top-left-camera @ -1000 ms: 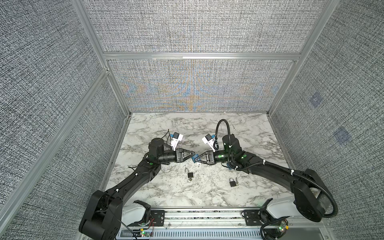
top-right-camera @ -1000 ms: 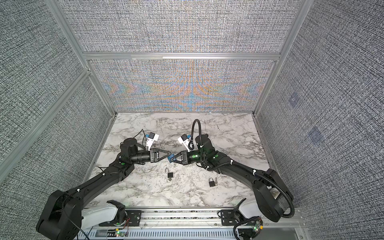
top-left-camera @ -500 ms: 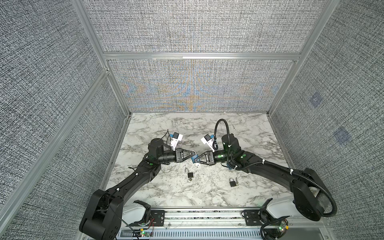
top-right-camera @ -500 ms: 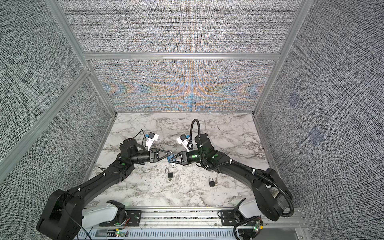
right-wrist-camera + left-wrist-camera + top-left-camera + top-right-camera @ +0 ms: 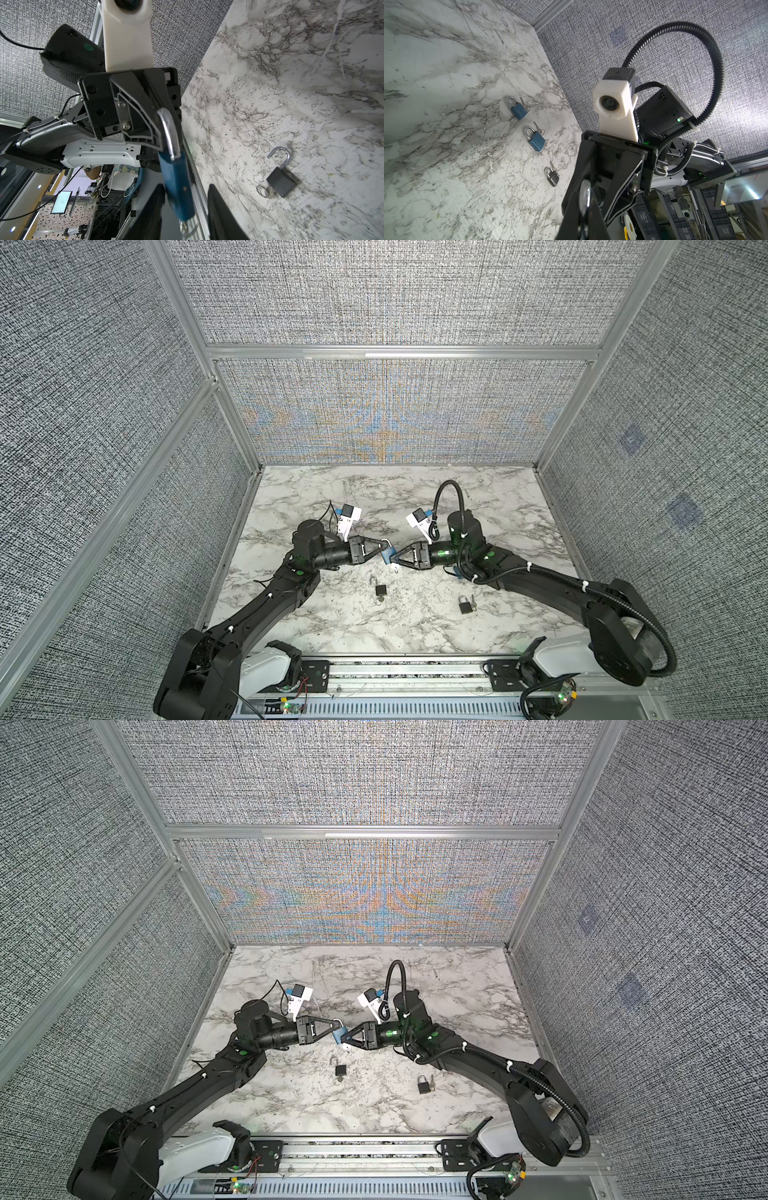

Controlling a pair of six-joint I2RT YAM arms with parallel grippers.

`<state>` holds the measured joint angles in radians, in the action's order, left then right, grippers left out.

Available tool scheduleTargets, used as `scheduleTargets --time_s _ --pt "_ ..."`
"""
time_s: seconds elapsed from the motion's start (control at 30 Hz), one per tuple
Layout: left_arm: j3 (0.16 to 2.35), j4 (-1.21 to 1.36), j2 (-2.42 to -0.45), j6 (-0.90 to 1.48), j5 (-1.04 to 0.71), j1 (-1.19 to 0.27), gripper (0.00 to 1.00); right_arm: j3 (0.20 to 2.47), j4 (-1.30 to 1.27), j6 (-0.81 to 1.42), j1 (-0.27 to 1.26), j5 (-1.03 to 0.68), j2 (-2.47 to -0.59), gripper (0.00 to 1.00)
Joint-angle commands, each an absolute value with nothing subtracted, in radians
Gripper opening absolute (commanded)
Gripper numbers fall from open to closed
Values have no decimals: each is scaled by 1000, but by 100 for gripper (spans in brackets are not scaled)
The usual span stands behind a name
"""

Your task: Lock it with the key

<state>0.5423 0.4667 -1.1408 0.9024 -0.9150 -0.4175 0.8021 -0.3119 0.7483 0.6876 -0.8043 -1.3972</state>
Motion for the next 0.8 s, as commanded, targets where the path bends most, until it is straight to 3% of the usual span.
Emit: scheduleTargets --time_s 0.0,0.47,0.77 --pt "547 494 -1130 920 -887 -419 0 791 -374 774 690 -808 -1388 36" --pt "549 495 -1125 937 -854 -418 0 768 -421 802 707 -819 -1392 19" --pt "551 503 -1127 945 -836 -417 0 750 -457 825 709 -822 -1398 24"
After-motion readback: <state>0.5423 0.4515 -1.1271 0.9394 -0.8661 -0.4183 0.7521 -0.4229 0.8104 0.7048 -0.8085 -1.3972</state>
